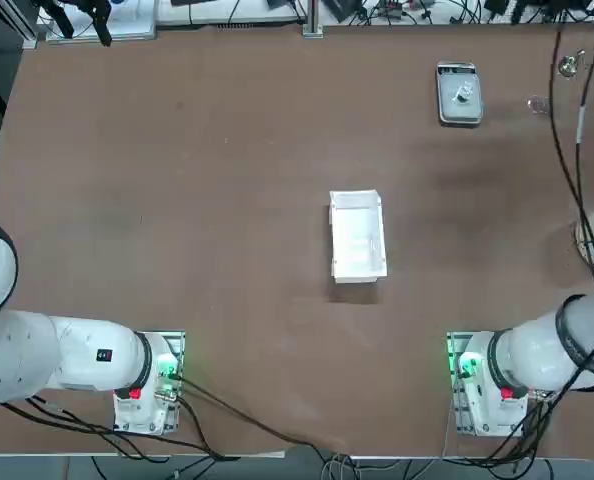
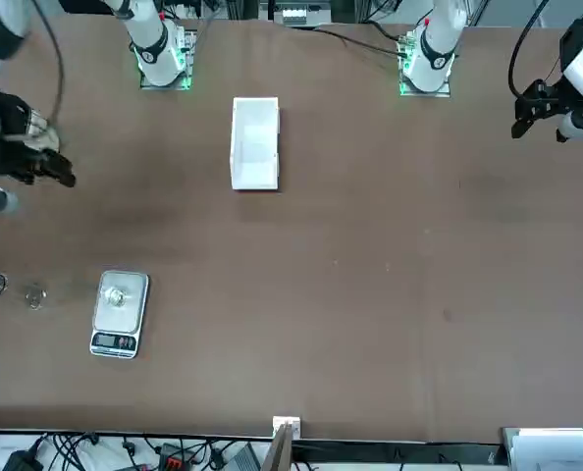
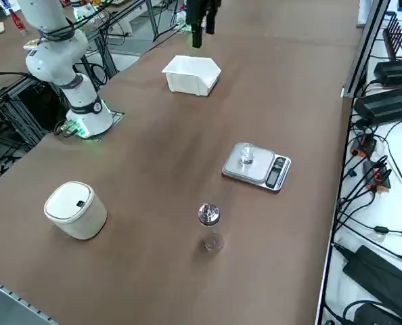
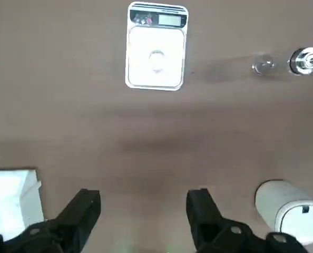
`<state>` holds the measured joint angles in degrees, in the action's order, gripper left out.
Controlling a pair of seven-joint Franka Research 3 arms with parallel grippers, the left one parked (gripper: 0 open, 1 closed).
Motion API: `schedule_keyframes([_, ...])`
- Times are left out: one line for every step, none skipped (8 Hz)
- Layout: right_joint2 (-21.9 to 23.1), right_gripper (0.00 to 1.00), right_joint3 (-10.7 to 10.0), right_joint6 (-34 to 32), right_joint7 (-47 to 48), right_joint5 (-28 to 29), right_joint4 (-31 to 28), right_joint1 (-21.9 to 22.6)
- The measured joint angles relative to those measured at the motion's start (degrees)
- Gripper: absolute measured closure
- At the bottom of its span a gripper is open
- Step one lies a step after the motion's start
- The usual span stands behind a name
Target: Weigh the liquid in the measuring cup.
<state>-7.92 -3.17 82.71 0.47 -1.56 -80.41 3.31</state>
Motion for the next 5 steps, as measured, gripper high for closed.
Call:
schedule_keyframes([2.45,0.0,0.04,-0.01,-1.32,1.75,-2.14,-1.94])
schedule_keyframes([5.15,0.0,0.08,0.06,-1.62,2.47,-4.72,-3.02])
schedule_keyframes([7.79,0.0,0.17,0.13,-1.63,2.65,-7.1,-3.3])
schedule_keyframes([9.73,0.0,0.44,0.28,-1.56,2.69,-8.73,-3.3])
schedule_keyframes([10.81,0.0,0.99,0.44,-1.36,2.71,-9.52,-3.3])
